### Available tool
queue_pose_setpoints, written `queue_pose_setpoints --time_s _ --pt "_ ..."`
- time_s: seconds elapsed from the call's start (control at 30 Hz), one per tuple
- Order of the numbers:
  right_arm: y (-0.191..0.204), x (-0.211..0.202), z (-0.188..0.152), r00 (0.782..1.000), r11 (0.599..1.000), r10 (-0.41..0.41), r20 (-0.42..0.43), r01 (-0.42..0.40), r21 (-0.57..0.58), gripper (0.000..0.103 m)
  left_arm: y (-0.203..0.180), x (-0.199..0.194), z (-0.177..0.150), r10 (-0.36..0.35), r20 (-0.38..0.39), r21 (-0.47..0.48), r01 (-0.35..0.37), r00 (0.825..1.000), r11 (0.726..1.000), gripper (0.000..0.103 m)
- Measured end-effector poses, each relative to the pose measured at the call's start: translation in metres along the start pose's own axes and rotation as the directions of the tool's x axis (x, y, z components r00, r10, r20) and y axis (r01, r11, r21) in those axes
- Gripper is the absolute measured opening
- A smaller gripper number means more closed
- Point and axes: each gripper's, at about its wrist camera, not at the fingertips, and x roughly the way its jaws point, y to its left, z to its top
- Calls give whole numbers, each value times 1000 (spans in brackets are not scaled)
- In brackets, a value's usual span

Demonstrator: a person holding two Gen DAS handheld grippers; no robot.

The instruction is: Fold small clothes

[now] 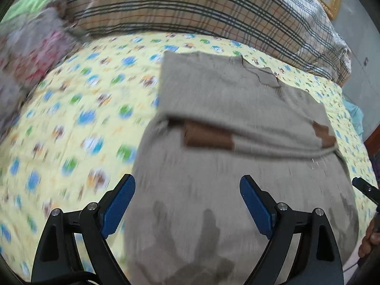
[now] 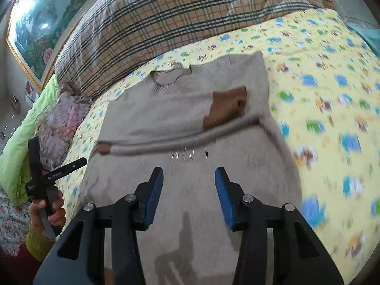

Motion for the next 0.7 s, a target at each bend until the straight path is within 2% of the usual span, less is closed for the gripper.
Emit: queue_pose_setpoints --time_s 0.13,0.3,0.47,0.7 --pt "2 -20 -24 1000 1000 9 9 -9 6 47 13 -30 -38 -17 -4 -18 17 1000 1000 91" --pt "3 -47 -51 999 1000 10 41 -11 13 50 29 -49 -75 -36 -39 -49 35 999 998 91" --pt "0 -64 -75 998 999 13 55 -15 30 52 40 -61 -103 -45 -60 -63 41 997 997 91" --pt "-7 -82 -106 998 999 11 64 -14 50 55 49 -67 -138 -123 -107 -113 111 987 987 91"
